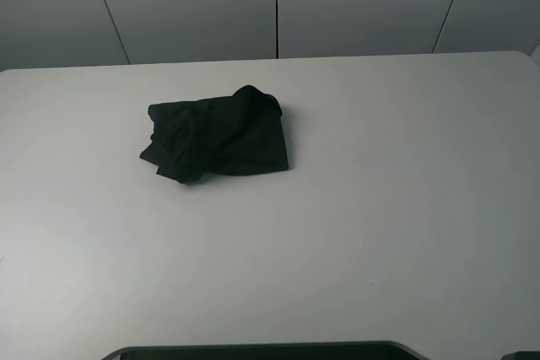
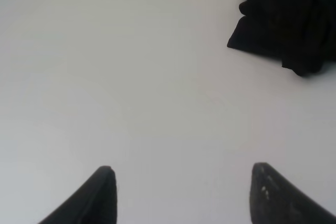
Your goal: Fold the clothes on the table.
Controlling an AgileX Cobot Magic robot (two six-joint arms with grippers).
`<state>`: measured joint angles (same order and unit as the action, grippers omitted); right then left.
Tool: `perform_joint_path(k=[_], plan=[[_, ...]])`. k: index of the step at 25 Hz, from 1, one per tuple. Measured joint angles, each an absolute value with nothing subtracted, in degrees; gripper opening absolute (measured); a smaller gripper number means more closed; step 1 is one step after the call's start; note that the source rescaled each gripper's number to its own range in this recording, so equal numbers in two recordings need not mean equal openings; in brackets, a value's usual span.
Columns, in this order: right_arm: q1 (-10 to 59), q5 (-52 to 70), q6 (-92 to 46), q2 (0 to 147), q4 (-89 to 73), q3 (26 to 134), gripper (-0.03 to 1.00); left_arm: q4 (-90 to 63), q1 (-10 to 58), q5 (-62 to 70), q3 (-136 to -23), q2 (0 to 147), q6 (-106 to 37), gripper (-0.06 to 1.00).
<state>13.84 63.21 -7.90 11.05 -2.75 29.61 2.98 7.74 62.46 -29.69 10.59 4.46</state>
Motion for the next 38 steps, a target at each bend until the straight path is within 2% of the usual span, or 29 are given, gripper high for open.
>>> perform_joint_path(k=[13, 19, 21, 27, 38], plan=[[13.84, 62.83, -1.12, 1.49, -2.27, 29.43, 0.83, 2.76, 8.53, 62.36, -29.59, 10.59, 4.37, 0.78], [13.84, 62.83, -1.94, 0.0, 2.18, 29.43, 0.67, 2.76, 8.53, 62.36, -29.59, 10.59, 4.37, 0.78], [13.84, 62.83, -2.1, -0.02, 2.05, 29.43, 0.69, 2.76, 8.53, 62.36, -29.59, 10.38, 4.37, 0.78], [13.84, 62.83, -2.63, -0.02, 1.96, 29.43, 0.92, 2.76, 8.53, 62.36, -29.59, 9.02, 4.37, 0.78], [13.84, 62.83, -2.63, -0.02, 1.96, 29.43, 0.94, 2.76, 8.53, 62.36, -29.59, 8.9, 4.37, 0.79]])
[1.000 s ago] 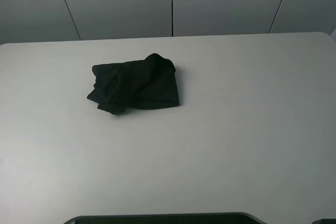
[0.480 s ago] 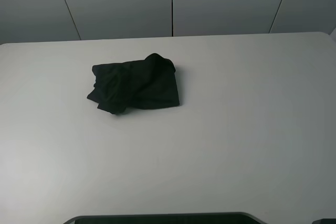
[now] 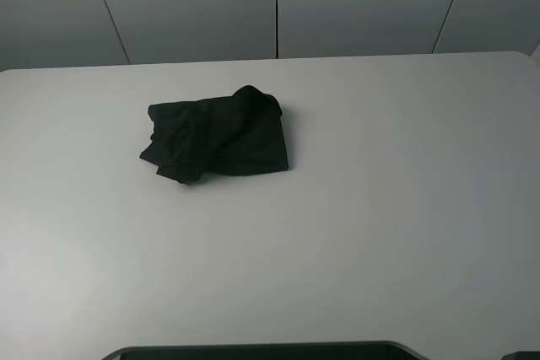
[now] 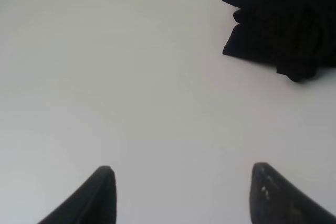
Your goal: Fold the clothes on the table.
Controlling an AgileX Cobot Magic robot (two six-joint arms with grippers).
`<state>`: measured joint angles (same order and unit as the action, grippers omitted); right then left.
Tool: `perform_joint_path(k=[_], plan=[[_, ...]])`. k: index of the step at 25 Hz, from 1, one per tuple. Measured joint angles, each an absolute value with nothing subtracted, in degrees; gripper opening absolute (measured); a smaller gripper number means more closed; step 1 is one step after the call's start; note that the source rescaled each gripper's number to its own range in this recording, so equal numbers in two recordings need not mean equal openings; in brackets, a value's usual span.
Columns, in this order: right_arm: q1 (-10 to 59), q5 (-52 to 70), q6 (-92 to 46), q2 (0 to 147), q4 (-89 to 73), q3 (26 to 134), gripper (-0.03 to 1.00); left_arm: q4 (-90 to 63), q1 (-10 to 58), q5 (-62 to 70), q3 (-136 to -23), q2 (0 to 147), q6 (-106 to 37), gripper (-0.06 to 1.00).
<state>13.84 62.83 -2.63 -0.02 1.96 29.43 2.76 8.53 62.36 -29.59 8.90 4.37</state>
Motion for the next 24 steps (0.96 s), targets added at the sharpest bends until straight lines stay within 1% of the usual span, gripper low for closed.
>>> perform_joint_path(k=[4, 10, 14, 22, 24], plan=[[11.02, 62.83, -2.63, -0.02, 1.81, 29.43, 0.94, 3.0, 8.53, 62.36, -29.59, 8.9, 4.37, 0.79], [1.37, 62.83, -2.63, -0.02, 1.79, 29.43, 0.94, 3.0, 8.53, 62.36, -29.59, 8.9, 4.37, 0.79], [-2.8, 62.83, -2.63, -0.02, 1.79, 29.43, 0.94, 3.0, 8.53, 62.36, -29.59, 8.9, 4.37, 0.79], [-3.64, 62.83, -2.63, -0.02, 1.79, 29.43, 0.94, 3.1, 8.53, 62.36, -29.51, 8.64, 4.37, 0.79], [-3.64, 62.83, -2.63, -0.02, 1.79, 29.43, 0.94, 3.13, 8.53, 62.36, -29.38, 6.69, 4.37, 0.79]])
